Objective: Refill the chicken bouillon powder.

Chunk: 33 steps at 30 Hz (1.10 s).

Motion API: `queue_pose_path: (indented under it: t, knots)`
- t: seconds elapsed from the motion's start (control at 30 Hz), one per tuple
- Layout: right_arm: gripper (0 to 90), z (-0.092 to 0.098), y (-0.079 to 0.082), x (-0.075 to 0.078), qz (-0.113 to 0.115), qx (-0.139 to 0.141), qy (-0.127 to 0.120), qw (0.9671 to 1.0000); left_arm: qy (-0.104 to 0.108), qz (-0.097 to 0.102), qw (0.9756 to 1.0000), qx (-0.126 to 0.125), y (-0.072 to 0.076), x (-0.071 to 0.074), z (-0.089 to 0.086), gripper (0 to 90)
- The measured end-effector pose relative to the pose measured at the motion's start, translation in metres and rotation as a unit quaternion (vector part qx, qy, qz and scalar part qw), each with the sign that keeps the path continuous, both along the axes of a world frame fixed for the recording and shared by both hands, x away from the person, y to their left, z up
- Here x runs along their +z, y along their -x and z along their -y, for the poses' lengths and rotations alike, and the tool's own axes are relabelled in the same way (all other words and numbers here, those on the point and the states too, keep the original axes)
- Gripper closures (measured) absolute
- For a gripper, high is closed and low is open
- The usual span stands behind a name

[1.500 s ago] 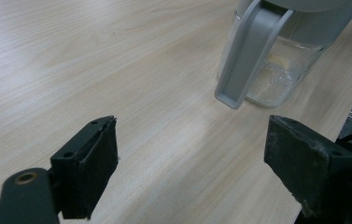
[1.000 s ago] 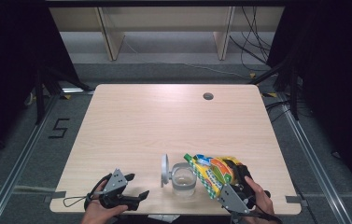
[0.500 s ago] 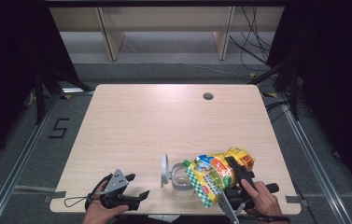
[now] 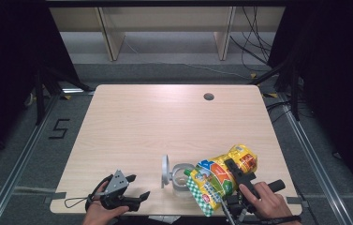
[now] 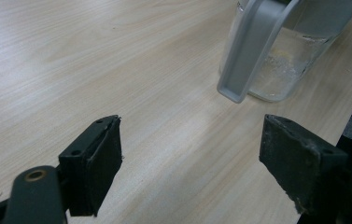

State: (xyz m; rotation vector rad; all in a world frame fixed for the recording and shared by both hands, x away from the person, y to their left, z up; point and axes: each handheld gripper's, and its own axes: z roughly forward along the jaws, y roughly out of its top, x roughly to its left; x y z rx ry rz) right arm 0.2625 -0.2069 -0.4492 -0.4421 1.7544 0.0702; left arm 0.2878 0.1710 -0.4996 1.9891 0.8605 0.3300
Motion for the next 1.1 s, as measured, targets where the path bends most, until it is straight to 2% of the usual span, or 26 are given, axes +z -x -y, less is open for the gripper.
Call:
queue_pose_path:
  t: [0.03,0.07,0.1,0.13,0.37,0.4,0.47,0.53,0.6,0.63,0.67,0.73,0.77,0.8,0.83,0.87,0.9,0.97,1.0,1.03,1.07,1.1]
  knots:
    - [36.6,0.001,0.001,-0.001,-0.002,-0.004,-0.004,1.0,0.0,0.006,1.0,-0.001,-0.001,0.0,0.0,20.6]
    - [36.7,0.001,-0.001,0.001,0.002,0.004,-0.001,1.0,-0.005,0.007,1.0,-0.002,-0.002,-0.001,-0.001,20.6]
    - [36.7,0.001,-0.001,0.003,0.007,0.008,0.009,0.9999,0.004,0.0,1.0,0.002,-0.001,-0.001,0.0,20.6]
    - [36.7,0.002,0.0,0.002,0.006,-0.001,0.004,1.0,-0.002,0.001,1.0,0.002,-0.001,-0.001,-0.001,20.6]
    - [36.8,0.001,0.0,0.003,0.027,0.007,0.056,0.9981,-0.009,0.002,1.0,0.001,-0.002,-0.001,-0.001,20.7]
    - [36.8,0.001,0.0,0.003,0.026,0.0,0.052,0.9983,-0.014,0.002,0.9999,0.0,-0.002,-0.001,-0.002,20.7]
    - [36.9,0.001,0.0,0.005,0.031,0.006,0.066,0.9973,-0.002,0.002,1.0,0.003,-0.002,-0.002,0.0,20.8]
    - [37.1,0.001,-0.001,0.007,0.037,0.006,0.074,0.9966,-0.004,0.004,1.0,0.0,-0.002,-0.002,0.0,21.0]
    - [38.5,0.0,-0.002,0.01,0.033,0.003,0.092,0.9952,-0.005,0.006,1.0,-0.001,-0.002,-0.002,0.0,21.0]
    - [39.2,0.0,-0.002,0.012,0.04,0.003,0.1,0.9942,-0.011,0.006,0.9999,-0.002,-0.002,-0.001,-0.001,21.1]
    - [39.6,-0.001,-0.002,0.014,0.049,0.014,0.117,0.9919,-0.014,0.007,0.9999,-0.003,-0.003,-0.001,-0.001,21.1]
    - [39.9,0.0,-0.001,0.012,0.04,0.002,0.103,0.9939,-0.006,0.006,1.0,-0.001,-0.002,-0.002,0.0,21.1]
    - [40.4,0.0,-0.001,0.012,0.039,0.006,0.106,0.9935,-0.006,0.006,1.0,-0.001,-0.002,-0.001,0.0,21.1]
    - [41.0,-0.001,-0.002,0.013,0.043,0.014,0.12,0.9918,-0.014,0.007,0.9999,-0.002,-0.003,-0.001,-0.002,21.1]
    - [41.7,-0.001,0.0,0.011,0.044,0.007,0.112,0.9928,-0.019,0.006,0.9998,-0.003,-0.003,-0.001,-0.002,21.1]
    - [42.1,-0.001,0.0,0.011,0.046,0.01,0.116,0.9921,-0.005,0.002,1.0,0.002,-0.002,-0.001,-0.001,21.1]
    - [42.4,-0.002,-0.001,0.013,0.049,0.023,0.131,0.9899,-0.003,-0.001,1.0,0.005,-0.002,-0.002,-0.001,21.1]
    - [43.0,-0.002,0.0,0.013,0.054,0.024,0.138,0.9886,0.001,-0.002,1.0,0.007,-0.002,-0.002,0.0,21.2]
    - [43.1,-0.003,0.002,0.012,0.053,0.019,0.13,0.9899,-0.003,0.0,1.0,0.004,-0.002,-0.002,0.0,21.2]
    - [43.3,-0.004,0.002,0.013,0.058,0.026,0.141,0.988,-0.005,0.004,1.0,0.001,-0.002,-0.001,0.0,21.2]
    - [43.4,-0.005,0.003,0.013,0.059,0.028,0.142,0.9877,-0.013,0.007,0.9999,-0.003,-0.002,-0.001,-0.001,21.2]
    - [43.7,-0.006,0.003,0.014,0.06,0.03,0.145,0.9872,-0.012,0.006,0.9999,-0.004,-0.003,-0.001,-0.002,21.2]
